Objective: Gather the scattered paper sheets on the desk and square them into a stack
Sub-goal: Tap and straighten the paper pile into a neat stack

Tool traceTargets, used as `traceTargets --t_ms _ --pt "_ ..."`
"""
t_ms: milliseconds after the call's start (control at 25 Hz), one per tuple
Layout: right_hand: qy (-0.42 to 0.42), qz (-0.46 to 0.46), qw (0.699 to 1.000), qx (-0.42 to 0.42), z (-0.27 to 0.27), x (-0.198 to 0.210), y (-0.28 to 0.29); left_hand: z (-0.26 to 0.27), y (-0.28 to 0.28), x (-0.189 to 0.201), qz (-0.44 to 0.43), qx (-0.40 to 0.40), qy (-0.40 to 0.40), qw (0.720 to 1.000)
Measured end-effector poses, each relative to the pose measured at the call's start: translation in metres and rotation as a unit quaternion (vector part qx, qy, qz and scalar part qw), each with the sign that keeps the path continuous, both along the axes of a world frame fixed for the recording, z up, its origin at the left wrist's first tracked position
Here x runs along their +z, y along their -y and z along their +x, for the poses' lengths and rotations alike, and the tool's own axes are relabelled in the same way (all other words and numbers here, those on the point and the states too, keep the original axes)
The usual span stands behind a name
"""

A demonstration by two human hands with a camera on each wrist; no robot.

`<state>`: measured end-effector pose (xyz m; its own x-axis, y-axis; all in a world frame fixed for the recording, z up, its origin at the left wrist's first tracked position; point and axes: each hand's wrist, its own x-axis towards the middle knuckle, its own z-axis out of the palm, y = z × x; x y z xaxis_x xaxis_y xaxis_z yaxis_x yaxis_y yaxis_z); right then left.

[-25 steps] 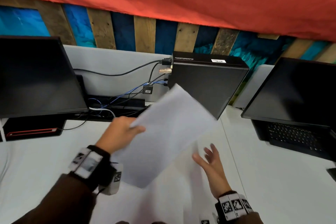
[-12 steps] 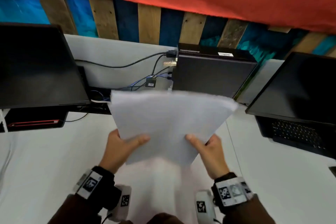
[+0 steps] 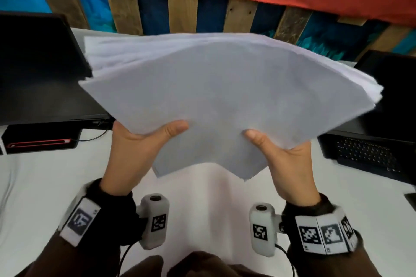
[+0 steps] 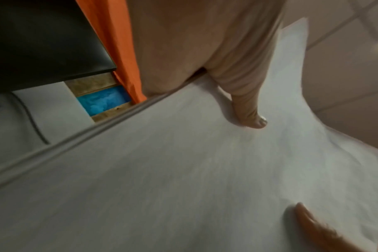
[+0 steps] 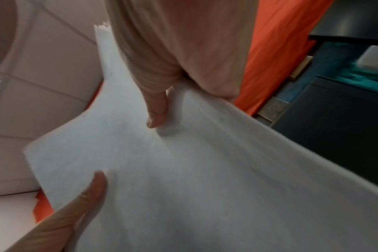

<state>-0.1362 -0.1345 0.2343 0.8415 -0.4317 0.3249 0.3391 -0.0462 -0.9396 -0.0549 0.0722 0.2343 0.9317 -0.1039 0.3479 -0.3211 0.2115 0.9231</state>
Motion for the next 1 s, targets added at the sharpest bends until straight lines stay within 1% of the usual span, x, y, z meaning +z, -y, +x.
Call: traceTargets --t_ms 40,80,200,280,400,520,600,760,920,1000 --pt "-0.011 -0.003 1.000 -0.001 -0.001 -0.006 0.000 -0.001 0.000 -0.005 0.009 0.000 -0.012 1.000" --pt "-0.045 0.000 0.999 -0.006 -0.001 -0.019 0.001 -0.002 0.001 -0.017 0.022 -0.004 -0.038 0.999" --pt "-0.183 0.014 0.983 -0.029 0.000 -0.071 0.003 0.000 -0.002 -0.068 0.043 -0.032 -0.148 0.987" --pt "-0.211 0.031 0.976 -0.042 0.001 -0.092 0.006 0.003 -0.002 -0.090 0.062 -0.027 -0.181 0.981" --pt "-0.192 0.048 0.979 -0.049 0.002 -0.093 0.010 0.005 0.004 -0.090 0.059 -0.005 -0.171 0.983" --pt "-0.130 0.067 0.988 -0.045 0.004 -0.072 0.005 0.005 0.011 -0.075 0.022 0.027 -0.140 0.990" --pt "-0.094 0.057 0.992 -0.060 0.009 -0.060 0.002 0.004 0.019 -0.064 0.003 0.051 -0.128 0.990" --pt "-0.101 0.063 0.987 -0.107 0.021 -0.051 0.003 0.011 0.026 -0.054 -0.003 0.093 -0.145 0.985" --pt "-0.087 0.042 0.990 -0.100 0.022 -0.051 -0.001 0.011 0.026 -0.049 -0.004 0.097 -0.136 0.986" --pt "-0.072 0.045 0.992 -0.099 0.021 -0.051 0.001 0.010 0.022 -0.050 -0.019 0.052 -0.110 0.992"
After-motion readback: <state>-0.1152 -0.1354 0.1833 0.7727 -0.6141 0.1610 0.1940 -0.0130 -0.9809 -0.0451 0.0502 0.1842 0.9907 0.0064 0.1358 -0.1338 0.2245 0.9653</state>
